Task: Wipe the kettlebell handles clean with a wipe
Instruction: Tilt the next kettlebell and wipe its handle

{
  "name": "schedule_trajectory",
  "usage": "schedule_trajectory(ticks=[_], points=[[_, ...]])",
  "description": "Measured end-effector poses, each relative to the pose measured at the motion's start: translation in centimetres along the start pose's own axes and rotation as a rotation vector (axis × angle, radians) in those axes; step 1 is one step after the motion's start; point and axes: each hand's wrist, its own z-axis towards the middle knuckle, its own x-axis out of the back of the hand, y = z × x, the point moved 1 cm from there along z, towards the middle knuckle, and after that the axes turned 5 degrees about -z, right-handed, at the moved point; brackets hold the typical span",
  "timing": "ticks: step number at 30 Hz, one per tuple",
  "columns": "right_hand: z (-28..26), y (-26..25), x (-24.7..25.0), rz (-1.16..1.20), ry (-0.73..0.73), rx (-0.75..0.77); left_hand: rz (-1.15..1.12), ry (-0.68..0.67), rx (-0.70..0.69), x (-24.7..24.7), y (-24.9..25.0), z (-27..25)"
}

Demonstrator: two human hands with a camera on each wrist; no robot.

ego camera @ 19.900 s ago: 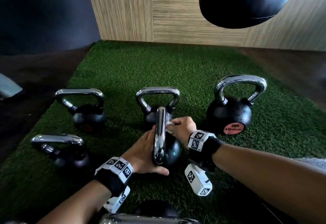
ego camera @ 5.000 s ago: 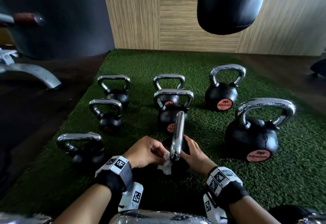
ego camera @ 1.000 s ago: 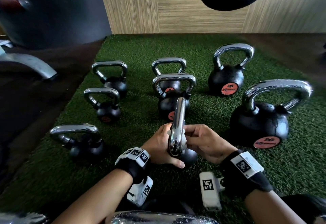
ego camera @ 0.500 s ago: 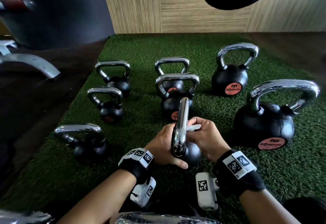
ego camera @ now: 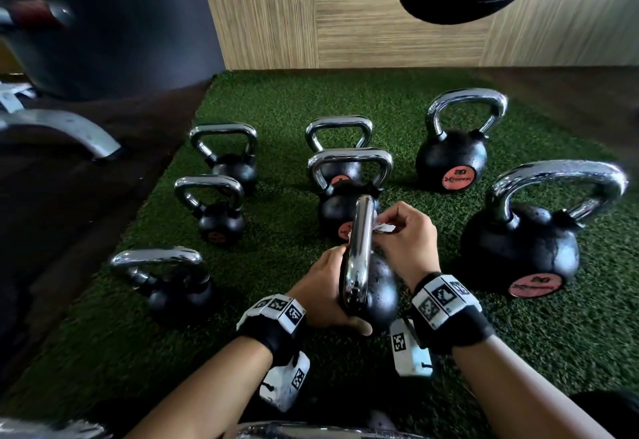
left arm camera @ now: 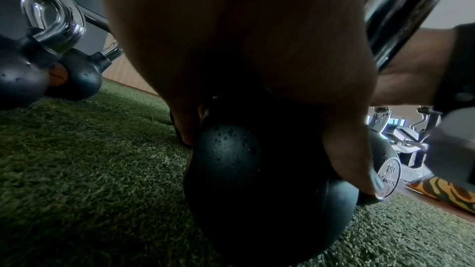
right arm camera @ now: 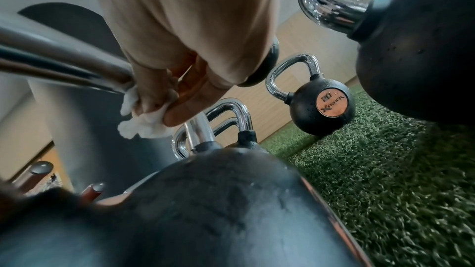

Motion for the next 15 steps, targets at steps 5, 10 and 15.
schedule_trajectory(ticks=[5,10,15], points=[[0.6,0.5,-0.4,-0.033,0.029,0.001,0.011,-0.020,-0.007,0.1,-0.3,0.0],[2.7,0.5,-0.5,-0.023,0.037,-0.120,0.071,-0.009,-0.156,-0.1,-0.5,0.3],[3.3,1.0,-1.4,-0.148,0.015,-0.176,0.093,-0.006,-0.126,-0.1,-0.4,0.3]])
